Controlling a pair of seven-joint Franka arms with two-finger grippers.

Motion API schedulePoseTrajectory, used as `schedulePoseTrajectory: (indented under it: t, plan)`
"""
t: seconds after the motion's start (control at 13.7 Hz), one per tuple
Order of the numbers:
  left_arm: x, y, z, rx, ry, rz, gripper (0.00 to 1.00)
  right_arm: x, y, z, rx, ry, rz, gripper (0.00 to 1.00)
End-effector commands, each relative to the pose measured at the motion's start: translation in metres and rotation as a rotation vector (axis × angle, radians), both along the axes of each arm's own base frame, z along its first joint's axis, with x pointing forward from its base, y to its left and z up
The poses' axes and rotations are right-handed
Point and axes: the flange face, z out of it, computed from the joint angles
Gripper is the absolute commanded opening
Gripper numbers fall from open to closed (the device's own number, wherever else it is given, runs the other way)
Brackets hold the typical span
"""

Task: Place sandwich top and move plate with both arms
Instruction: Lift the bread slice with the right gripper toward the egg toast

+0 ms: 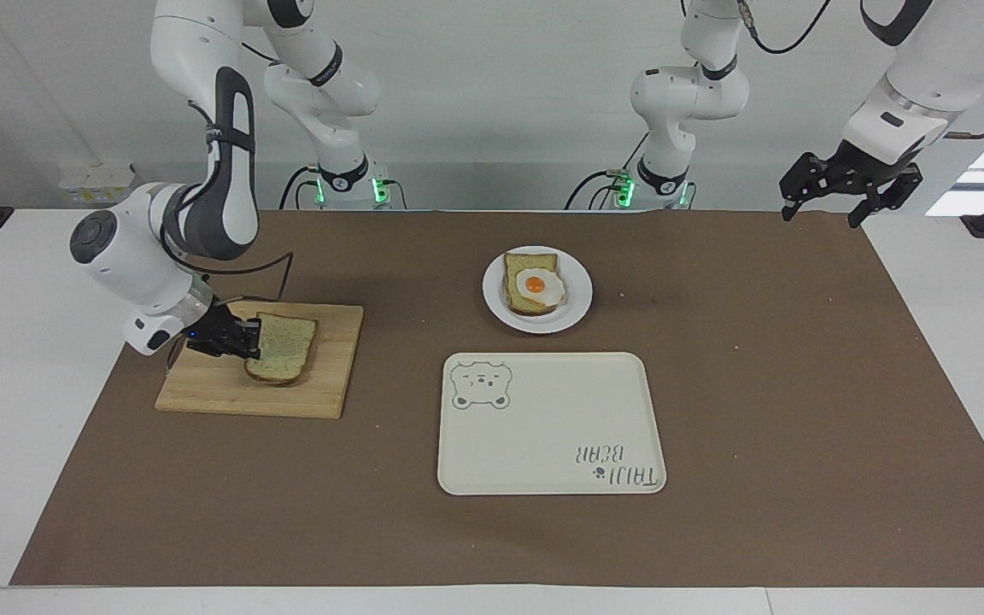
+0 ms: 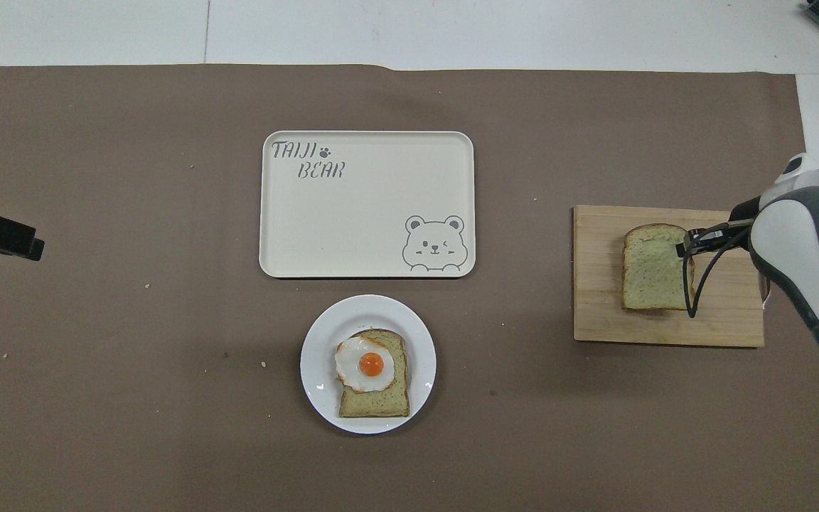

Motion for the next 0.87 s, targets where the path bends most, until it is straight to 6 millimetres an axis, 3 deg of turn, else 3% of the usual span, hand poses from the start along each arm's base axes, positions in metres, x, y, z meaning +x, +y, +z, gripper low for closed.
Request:
schedulePoseTrajectory:
  t: [0.0, 0.15, 0.44, 0.66, 0.8]
  plan:
    - [-0.001, 0.002, 0.006, -0.005, -0.010, 0.007, 1.00, 0.003, 0.012, 0.029, 0.089, 0.021, -0.044, 0.00]
    - [-0.001, 0.002, 0.006, -0.005, -0.010, 0.007, 1.00, 0.002, 0.025, 0.039, 0.113, 0.040, -0.061, 0.00]
    - [-0.004, 0.003, 0.006, -0.005, -0.004, 0.013, 1.00, 0.000, 0.077, 0.043, 0.198, 0.099, -0.068, 0.00]
    - [-0.003, 0.003, 0.006, -0.005, -0.009, 0.016, 1.00, -0.001, 0.135, 0.045, 0.232, 0.131, -0.056, 0.00]
    - [-0.003, 0.003, 0.006, -0.005, -0.007, 0.016, 1.00, -0.006, 0.188, 0.045, 0.218, 0.160, -0.074, 0.00]
